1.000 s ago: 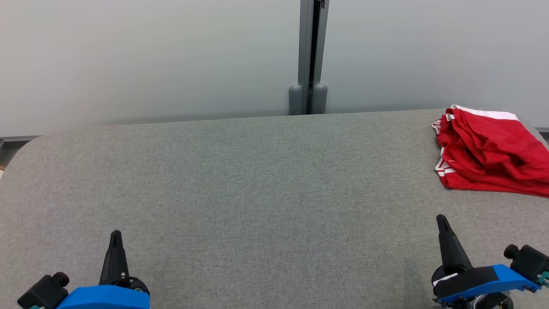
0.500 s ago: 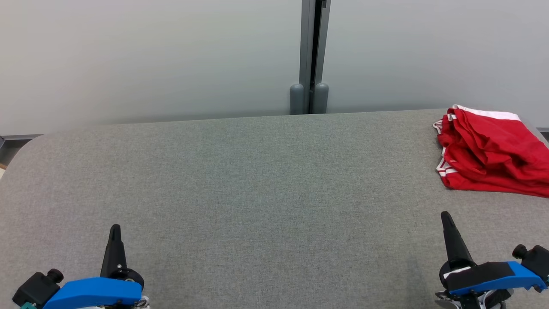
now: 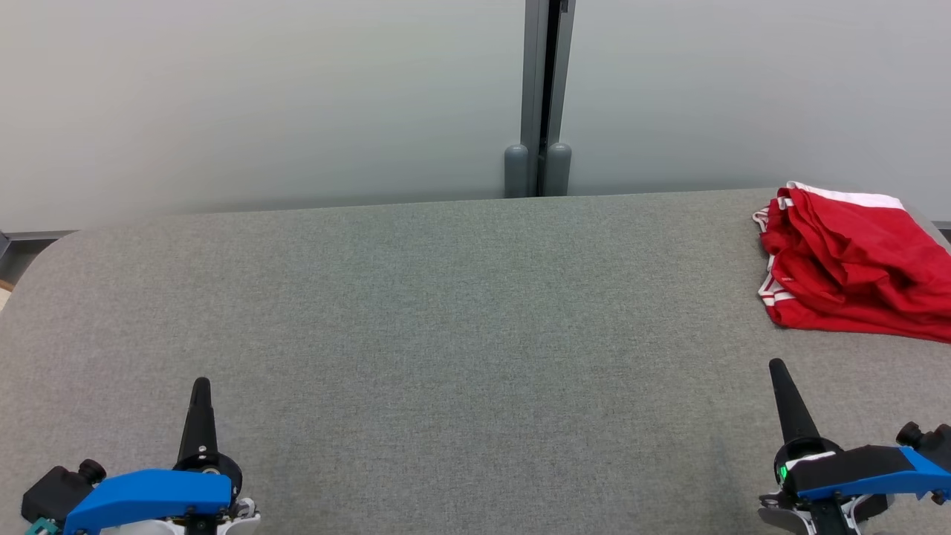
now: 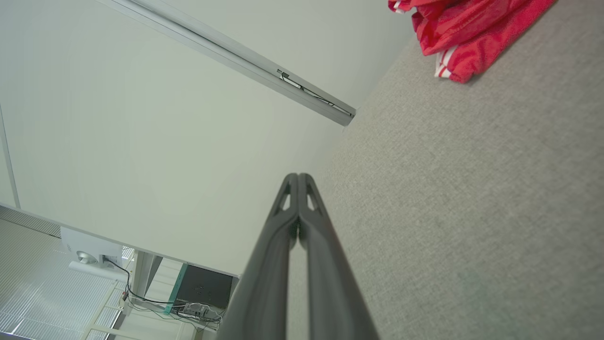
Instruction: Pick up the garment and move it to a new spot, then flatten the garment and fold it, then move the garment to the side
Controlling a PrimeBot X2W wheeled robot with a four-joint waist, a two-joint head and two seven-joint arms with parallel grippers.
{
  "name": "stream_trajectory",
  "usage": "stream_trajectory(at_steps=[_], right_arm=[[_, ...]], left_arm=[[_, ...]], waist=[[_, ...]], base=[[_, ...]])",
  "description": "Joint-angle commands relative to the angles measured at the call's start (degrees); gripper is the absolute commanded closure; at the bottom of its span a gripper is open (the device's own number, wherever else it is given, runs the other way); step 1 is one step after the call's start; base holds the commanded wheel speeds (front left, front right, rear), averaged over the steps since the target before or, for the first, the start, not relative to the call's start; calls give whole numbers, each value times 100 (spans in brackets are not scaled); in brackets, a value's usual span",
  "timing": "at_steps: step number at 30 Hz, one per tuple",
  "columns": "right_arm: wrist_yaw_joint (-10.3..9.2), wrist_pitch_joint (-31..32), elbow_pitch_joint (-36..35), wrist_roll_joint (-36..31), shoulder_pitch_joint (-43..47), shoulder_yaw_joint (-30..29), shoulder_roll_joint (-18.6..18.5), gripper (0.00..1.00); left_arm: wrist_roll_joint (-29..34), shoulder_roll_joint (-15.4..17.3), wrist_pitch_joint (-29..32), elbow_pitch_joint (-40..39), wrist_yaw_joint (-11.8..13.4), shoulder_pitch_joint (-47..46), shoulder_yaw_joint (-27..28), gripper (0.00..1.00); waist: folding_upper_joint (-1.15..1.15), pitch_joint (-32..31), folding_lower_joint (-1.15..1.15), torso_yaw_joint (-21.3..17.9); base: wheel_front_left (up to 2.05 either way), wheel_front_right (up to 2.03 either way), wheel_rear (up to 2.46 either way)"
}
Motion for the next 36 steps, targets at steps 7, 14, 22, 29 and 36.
stream_trajectory(at_steps=[7, 14, 22, 29, 36], right_arm=[[2, 133, -70, 528, -136, -65, 1, 100], [2, 210, -71, 850, -158, -100, 2, 100], [2, 309, -73, 1263, -182, -142, 3, 100], [2, 386, -73, 1599, -181, -175, 5, 100], [2, 474, -74, 1917, -199, -205, 6, 100]], left_arm=[[-521, 6, 128, -62, -12, -188, 61, 100], [-849, 5, 213, -58, -13, -234, 73, 100], [-1265, 4, 316, -52, -13, -272, 89, 100], [-1603, 3, 411, -49, -15, -315, 97, 100], [-1925, 2, 488, -43, -15, -343, 108, 100]], waist=[[0, 5, 0, 10], [0, 9, 0, 19], [0, 14, 0, 30], [0, 19, 0, 39], [0, 23, 0, 49]], base=[[0, 0, 0], [0, 0, 0], [0, 0, 0], [0, 0, 0], [0, 0, 0]])
